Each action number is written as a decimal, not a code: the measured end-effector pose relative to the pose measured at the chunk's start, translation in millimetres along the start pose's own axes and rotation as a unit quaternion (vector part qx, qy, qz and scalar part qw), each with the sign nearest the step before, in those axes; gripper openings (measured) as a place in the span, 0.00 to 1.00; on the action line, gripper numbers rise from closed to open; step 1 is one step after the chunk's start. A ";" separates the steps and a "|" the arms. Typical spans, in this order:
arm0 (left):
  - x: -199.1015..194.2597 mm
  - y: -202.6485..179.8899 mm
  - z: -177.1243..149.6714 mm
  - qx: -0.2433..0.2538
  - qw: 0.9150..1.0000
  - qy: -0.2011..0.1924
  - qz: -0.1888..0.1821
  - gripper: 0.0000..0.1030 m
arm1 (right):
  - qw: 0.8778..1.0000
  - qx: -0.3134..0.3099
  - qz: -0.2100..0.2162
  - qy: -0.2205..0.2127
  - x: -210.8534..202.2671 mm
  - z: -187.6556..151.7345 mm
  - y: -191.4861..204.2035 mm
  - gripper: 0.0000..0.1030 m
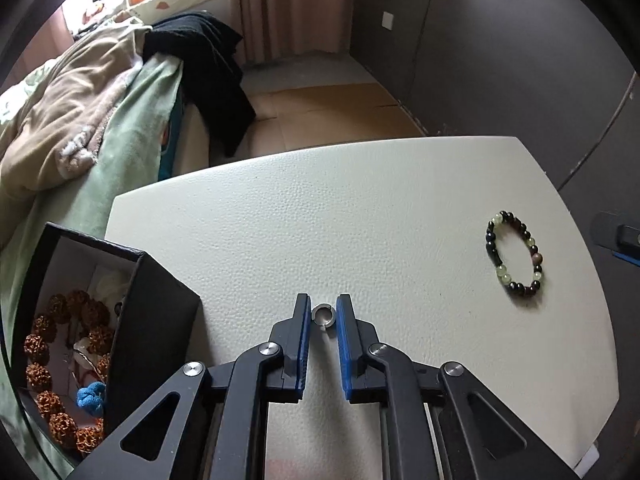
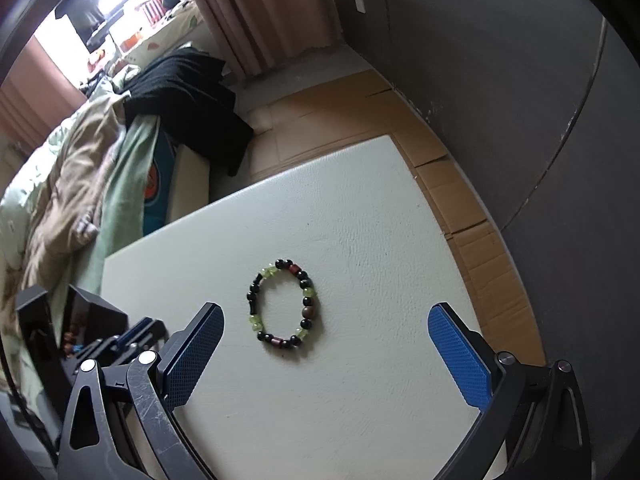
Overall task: Organize jewelry
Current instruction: 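Close the left gripper on the small silver ring while the right grasps the black-green bracelet, then drop the small silver ring into the black box while the right gripper lifts the bracelet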
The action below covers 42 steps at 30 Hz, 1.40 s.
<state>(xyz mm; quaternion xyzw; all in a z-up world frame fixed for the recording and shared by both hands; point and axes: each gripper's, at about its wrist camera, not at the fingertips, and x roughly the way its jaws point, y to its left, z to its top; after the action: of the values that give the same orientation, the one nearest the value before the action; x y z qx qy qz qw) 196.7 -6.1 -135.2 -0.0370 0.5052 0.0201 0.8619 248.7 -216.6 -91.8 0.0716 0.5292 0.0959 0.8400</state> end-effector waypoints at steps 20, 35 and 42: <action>-30.4 17.8 6.9 -0.027 0.999 -0.040 -0.018 0.13 | 0.988 -0.121 -0.090 0.033 50.0 -11.9 45.6 0.22; -67.2 29.6 11.1 -0.053 0.995 -0.079 -0.032 0.13 | 0.993 -0.050 0.102 0.031 7.6 -7.2 28.8 0.11; -95.3 43.2 13.4 -0.074 0.991 -0.107 -0.042 0.13 | 0.985 -0.037 0.163 0.031 -0.1 -11.0 37.6 0.11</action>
<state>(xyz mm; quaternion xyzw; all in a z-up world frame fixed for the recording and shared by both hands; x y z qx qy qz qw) 158.7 38.3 -47.4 -0.1193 0.4048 0.0245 0.9063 235.6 -179.8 -88.1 0.1231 0.5324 0.2532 0.7983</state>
